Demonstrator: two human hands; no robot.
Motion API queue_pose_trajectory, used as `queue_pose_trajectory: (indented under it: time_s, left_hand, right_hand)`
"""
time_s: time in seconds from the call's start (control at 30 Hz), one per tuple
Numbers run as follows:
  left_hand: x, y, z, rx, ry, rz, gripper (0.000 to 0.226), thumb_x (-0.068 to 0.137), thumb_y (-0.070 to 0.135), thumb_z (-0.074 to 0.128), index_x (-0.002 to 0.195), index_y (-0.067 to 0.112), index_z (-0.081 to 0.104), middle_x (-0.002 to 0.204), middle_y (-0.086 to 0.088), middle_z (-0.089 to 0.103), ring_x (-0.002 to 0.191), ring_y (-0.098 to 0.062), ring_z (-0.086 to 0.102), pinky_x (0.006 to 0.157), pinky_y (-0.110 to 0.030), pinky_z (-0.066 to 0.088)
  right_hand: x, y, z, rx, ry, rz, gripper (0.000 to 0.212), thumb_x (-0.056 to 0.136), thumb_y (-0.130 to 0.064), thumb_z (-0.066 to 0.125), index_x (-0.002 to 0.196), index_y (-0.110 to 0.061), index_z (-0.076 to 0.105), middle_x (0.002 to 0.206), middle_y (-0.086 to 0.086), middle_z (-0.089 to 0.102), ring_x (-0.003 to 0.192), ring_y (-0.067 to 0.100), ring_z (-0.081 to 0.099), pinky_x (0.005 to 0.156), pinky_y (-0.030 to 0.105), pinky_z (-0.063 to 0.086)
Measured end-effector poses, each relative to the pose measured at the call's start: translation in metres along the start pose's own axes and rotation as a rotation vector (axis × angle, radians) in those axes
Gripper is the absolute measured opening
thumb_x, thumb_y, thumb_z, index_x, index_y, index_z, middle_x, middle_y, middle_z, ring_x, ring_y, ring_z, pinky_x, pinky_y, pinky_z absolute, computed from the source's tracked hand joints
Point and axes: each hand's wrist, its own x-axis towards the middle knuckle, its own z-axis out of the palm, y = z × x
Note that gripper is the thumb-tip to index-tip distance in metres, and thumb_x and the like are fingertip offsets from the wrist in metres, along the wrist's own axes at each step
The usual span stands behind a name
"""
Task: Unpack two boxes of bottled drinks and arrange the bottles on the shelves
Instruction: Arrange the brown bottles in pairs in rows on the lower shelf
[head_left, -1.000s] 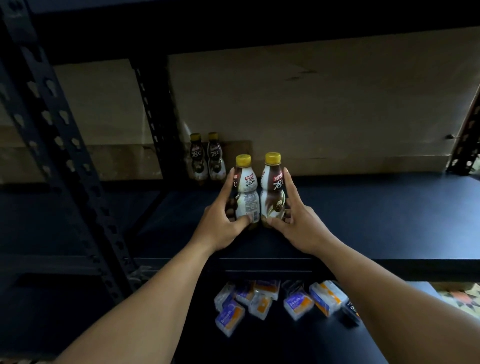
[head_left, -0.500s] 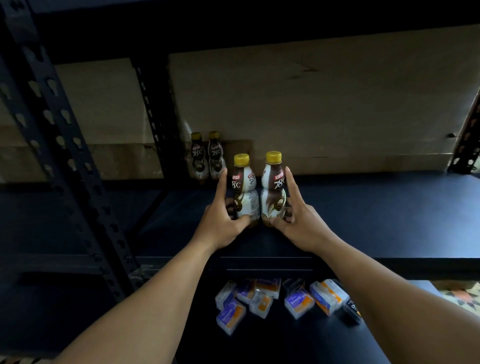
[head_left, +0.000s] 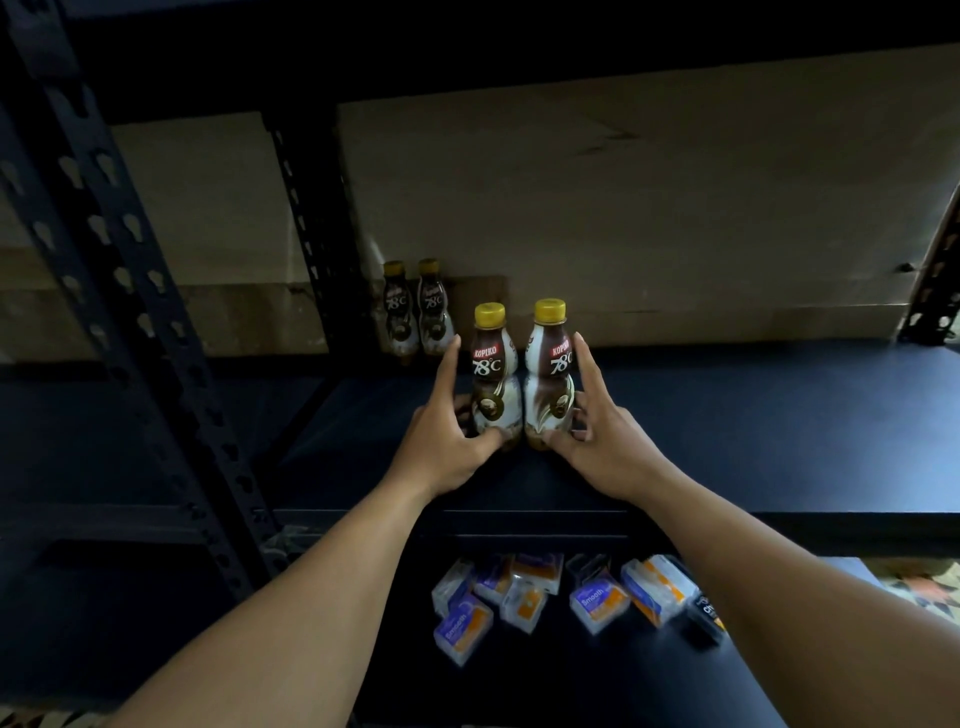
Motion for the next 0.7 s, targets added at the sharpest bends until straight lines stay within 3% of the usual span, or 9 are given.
queue_pose_trajectory:
  time_s: [0.1,0.23,0.47,0.6,0.7]
  left_hand:
    - [0.0002,-0.0012,-0.0005,-0.002,-0.01,0.0,0.114,0.074,0.041,0.08,0.149,0.065,-0.002,0.122,0.012,0.069,0.116,-0.006,0.064,0.109,-0.045,0.047]
    - [0.0009,-0.0006,-0.0005,-0.003,-0.01,0.005,0.114,0.078,0.033,0.083,0.154,0.057,0.002,0.126,0.01,0.067,0.112,-0.001,0.065,0.106,-0.04,0.05]
    - [0.0014,-0.0006,-0.0008,-0.005,-0.006,0.032,0.115,0.072,0.042,0.087,0.154,0.056,0.007,0.12,0.01,0.068,0.112,-0.002,0.064,0.101,-0.041,0.054]
    - [0.0001,0.0002,-0.0009,-0.006,-0.005,0.032,0.116,0.07,0.045,0.087,0.154,0.056,0.008,0.119,0.01,0.069,0.112,-0.003,0.065,0.101,-0.042,0.054]
    - [-0.0009,0.0016,-0.0014,0.007,-0.003,0.041,0.115,0.074,0.041,0.087,0.155,0.054,0.008,0.127,0.015,0.065,0.116,0.001,0.062,0.104,-0.042,0.052]
  right_hand:
    - [0.0006,0.0011,0.0004,0.005,-0.006,0.0,0.114,0.095,-0.022,0.071,0.139,-0.073,-0.02,0.125,-0.013,0.07,0.113,0.009,0.067,0.105,0.043,0.052]
    - [0.0009,0.0011,0.0,0.016,-0.011,0.02,0.112,0.094,-0.023,0.072,0.148,-0.065,-0.016,0.129,-0.016,0.066,0.114,0.006,0.066,0.106,0.038,0.05]
    - [0.0015,0.0016,0.0006,0.026,0.031,0.02,0.114,0.086,-0.026,0.082,0.157,-0.053,-0.002,0.147,-0.016,0.053,0.129,0.004,0.055,0.111,0.033,0.043]
    - [0.0017,0.0019,0.0008,0.014,0.035,0.022,0.117,0.085,-0.029,0.083,0.159,-0.048,-0.005,0.154,-0.015,0.046,0.135,0.004,0.049,0.108,0.027,0.038]
    - [0.0015,0.0023,0.0005,0.009,0.044,0.027,0.118,0.084,-0.034,0.083,0.157,-0.051,-0.009,0.151,-0.013,0.051,0.133,0.006,0.053,0.11,0.033,0.042]
